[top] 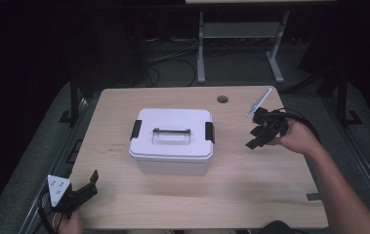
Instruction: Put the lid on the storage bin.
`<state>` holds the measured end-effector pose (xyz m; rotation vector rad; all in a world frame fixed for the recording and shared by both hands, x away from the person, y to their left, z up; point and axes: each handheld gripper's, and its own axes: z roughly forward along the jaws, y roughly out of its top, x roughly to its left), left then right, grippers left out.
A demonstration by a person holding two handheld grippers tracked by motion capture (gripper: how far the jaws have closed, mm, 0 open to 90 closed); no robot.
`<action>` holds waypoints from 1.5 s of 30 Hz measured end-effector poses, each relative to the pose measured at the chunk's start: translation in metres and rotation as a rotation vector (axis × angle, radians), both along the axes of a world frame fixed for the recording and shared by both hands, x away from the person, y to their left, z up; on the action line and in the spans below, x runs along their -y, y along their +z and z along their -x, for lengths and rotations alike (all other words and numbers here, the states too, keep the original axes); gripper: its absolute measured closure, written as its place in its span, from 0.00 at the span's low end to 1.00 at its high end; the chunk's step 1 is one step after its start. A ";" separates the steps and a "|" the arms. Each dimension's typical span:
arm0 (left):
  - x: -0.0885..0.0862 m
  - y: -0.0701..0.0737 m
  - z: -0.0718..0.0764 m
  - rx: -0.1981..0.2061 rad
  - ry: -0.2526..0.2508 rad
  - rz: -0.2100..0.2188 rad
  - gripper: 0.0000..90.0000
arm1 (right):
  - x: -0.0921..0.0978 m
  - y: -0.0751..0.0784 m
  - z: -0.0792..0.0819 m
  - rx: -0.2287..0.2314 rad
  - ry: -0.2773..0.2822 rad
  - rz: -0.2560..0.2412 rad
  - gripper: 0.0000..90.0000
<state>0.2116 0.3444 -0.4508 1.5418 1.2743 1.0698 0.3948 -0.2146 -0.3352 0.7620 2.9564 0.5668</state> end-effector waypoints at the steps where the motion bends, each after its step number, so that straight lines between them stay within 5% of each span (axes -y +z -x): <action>1: 0.000 0.000 0.000 0.001 0.000 0.000 0.15 | 0.001 -0.001 0.000 -0.002 -0.001 0.001 0.45; 45: 0.001 0.000 0.000 -0.003 -0.001 -0.010 0.15 | 0.031 -0.052 0.018 -0.073 -0.053 -0.014 0.44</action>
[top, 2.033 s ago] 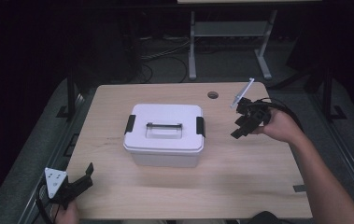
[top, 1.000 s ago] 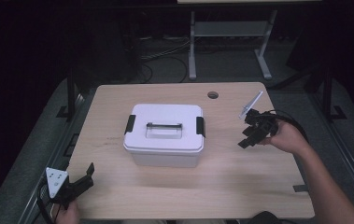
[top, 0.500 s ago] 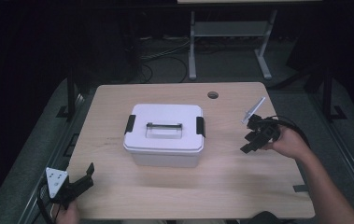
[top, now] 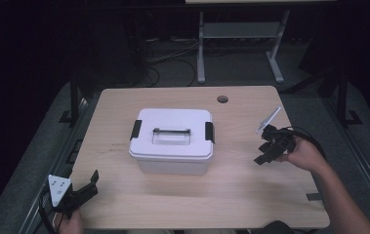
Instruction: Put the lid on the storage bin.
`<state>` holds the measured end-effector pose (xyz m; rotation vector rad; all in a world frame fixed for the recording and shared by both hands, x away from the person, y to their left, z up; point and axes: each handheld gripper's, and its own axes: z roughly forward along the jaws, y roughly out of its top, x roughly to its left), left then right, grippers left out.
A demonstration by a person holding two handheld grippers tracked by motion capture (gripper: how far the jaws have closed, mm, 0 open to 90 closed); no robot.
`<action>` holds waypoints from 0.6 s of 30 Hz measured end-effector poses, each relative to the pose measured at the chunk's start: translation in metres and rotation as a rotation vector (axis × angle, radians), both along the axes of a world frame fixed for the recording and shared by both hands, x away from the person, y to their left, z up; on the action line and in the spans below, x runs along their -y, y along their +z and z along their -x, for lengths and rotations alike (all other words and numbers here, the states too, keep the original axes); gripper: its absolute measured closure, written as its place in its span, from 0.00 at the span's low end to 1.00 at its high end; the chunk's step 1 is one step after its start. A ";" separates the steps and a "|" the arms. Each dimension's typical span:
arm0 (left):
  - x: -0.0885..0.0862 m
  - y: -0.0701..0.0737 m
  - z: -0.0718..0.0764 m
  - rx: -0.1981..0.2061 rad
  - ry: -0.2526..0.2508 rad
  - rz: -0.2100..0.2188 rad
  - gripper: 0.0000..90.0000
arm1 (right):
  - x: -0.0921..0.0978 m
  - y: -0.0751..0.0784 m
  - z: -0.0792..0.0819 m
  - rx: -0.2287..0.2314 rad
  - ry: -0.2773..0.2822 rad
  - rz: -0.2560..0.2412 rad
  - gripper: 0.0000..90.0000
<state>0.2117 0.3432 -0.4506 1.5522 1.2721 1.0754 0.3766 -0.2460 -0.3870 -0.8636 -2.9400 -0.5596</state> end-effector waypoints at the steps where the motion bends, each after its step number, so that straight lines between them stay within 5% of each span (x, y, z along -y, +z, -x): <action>1: 0.000 0.000 0.000 0.001 0.000 0.000 0.15 | 0.000 -0.001 0.000 -0.002 -0.001 -0.002 0.44; 18: 0.001 0.000 0.000 0.002 -0.002 -0.001 0.15 | 0.010 -0.013 0.009 -0.018 -0.017 -0.019 0.44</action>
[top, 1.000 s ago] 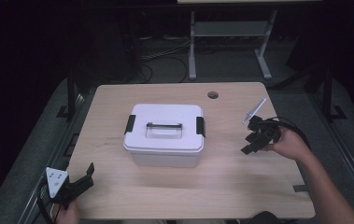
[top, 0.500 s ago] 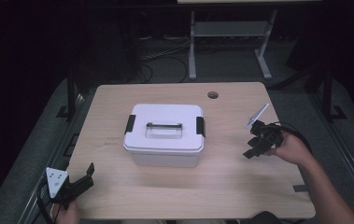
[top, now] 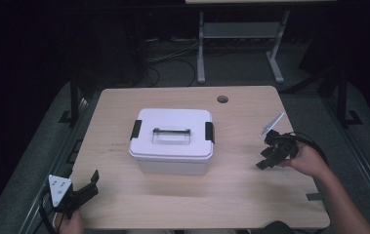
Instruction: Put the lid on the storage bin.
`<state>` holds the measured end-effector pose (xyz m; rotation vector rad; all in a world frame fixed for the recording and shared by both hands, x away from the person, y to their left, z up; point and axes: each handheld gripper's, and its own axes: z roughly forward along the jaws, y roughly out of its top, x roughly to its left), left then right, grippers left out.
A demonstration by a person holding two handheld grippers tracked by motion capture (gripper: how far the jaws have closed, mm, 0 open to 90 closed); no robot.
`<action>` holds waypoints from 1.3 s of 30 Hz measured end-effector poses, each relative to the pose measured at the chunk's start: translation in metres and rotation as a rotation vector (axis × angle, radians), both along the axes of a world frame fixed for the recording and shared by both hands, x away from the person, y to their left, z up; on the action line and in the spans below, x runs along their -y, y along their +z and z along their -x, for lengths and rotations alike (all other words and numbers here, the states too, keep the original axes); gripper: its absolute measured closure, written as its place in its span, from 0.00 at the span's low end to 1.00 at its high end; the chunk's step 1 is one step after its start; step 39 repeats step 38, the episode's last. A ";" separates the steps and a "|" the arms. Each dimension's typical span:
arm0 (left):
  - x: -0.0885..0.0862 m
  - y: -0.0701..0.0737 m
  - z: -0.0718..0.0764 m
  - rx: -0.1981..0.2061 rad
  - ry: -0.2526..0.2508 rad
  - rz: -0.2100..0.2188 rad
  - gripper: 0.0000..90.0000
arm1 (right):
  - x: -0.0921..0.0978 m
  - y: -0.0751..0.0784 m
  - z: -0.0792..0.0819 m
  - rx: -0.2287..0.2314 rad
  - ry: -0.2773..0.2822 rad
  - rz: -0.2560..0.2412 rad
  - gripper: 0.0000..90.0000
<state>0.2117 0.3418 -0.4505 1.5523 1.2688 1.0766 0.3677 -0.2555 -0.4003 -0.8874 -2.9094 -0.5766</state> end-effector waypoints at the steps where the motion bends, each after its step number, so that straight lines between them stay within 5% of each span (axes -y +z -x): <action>1: 0.000 0.000 0.000 -0.001 -0.001 0.001 0.15 | 0.001 -0.001 0.001 0.001 -0.005 -0.004 0.44; 39: 0.004 0.001 -0.001 -0.002 -0.008 -0.009 0.15 | 0.016 -0.016 0.023 -0.005 -0.022 -0.046 0.42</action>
